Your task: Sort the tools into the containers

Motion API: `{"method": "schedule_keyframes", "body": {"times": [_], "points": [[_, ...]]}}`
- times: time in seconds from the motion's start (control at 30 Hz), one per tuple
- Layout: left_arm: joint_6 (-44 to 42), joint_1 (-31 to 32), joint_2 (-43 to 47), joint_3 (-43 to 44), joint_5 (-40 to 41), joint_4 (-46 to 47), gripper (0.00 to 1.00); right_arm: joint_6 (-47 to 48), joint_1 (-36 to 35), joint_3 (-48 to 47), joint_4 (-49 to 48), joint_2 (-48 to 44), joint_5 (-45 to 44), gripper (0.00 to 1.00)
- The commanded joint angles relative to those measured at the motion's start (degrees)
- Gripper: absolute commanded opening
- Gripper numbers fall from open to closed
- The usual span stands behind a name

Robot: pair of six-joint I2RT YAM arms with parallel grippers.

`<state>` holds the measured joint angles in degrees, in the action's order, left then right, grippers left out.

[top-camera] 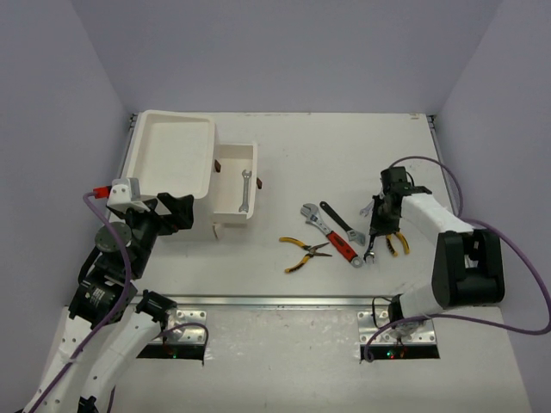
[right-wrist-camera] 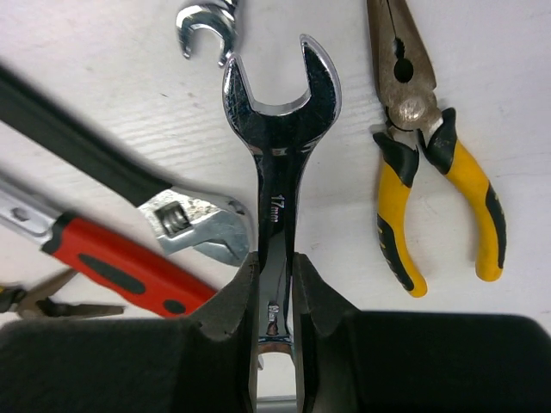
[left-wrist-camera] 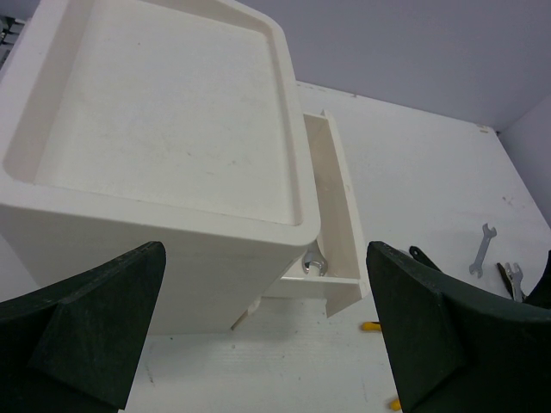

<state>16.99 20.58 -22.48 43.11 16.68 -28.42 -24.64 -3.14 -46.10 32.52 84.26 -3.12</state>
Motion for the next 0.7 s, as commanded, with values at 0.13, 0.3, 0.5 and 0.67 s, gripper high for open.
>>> {"method": "schedule_keyframes", "body": {"times": [0.13,0.3,0.5,0.67], "points": [[-0.38,-0.45,-0.63,0.39,-0.33,2.94,1.00,-1.01,-1.50,-7.68,-0.76,-7.50,13.33,0.00],[-0.47,-0.45,-1.16,0.48,-0.39,3.05,1.00,-7.10,-10.80,-14.99,-9.73,-4.69,26.61,0.00],[-0.56,-0.45,-1.41,0.38,-0.14,3.03,1.00,-17.64,-20.74,-28.06,-20.58,8.12,37.50,0.00],[-0.47,-0.38,-0.86,0.25,0.26,2.94,1.00,-29.32,-26.53,-38.58,-31.24,19.89,39.39,0.00]]}}
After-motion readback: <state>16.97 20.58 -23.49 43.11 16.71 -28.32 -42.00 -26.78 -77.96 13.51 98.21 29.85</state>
